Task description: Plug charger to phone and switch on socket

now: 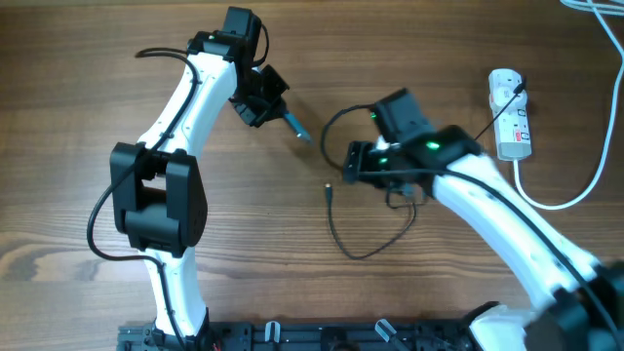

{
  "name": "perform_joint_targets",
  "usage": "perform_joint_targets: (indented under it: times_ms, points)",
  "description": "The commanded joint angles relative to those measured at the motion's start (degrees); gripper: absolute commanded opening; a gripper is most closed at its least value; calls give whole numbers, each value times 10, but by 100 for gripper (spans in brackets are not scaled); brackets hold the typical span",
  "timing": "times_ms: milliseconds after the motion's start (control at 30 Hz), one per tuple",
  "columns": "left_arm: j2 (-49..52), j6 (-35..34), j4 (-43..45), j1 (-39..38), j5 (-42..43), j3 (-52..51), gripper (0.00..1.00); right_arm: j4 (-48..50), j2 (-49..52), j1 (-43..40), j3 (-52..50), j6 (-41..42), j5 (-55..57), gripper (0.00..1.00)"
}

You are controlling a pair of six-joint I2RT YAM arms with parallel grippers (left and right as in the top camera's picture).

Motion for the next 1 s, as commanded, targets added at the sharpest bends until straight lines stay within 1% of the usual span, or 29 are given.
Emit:
perform_joint_targets:
  times_ms: [0, 33, 100, 233, 300, 500, 700, 833, 967]
  points:
    - [-1, 15, -21, 0, -114, 0, 4, 2, 61, 33, -2, -15, -9, 62]
    - [-1, 15, -24, 0, -124, 0, 4, 2, 70, 38, -2, -15, -3, 58]
    - [-1, 15, -29, 0, -140, 0, 4, 7, 92, 52, -2, -15, 8, 56]
    - [-1, 15, -30, 0, -147, 0, 4, 31, 130, 80, -2, -17, 17, 45]
    - [-1, 15, -32, 0, -147, 0, 4, 51, 157, 96, -2, -17, 37, 34]
    - [-1, 15, -38, 2, -161, 0, 4, 67, 179, 101, -2, -23, 71, 29]
    - [-1, 15, -43, 19, -165, 0, 4, 82, 200, 110, -2, -48, 110, 29]
    - [-1, 15, -45, 19, -165, 0, 4, 101, 210, 112, -2, -47, 106, 24]
    - [-1, 15, -45, 19, -165, 0, 4, 121, 211, 112, -2, -47, 112, 24]
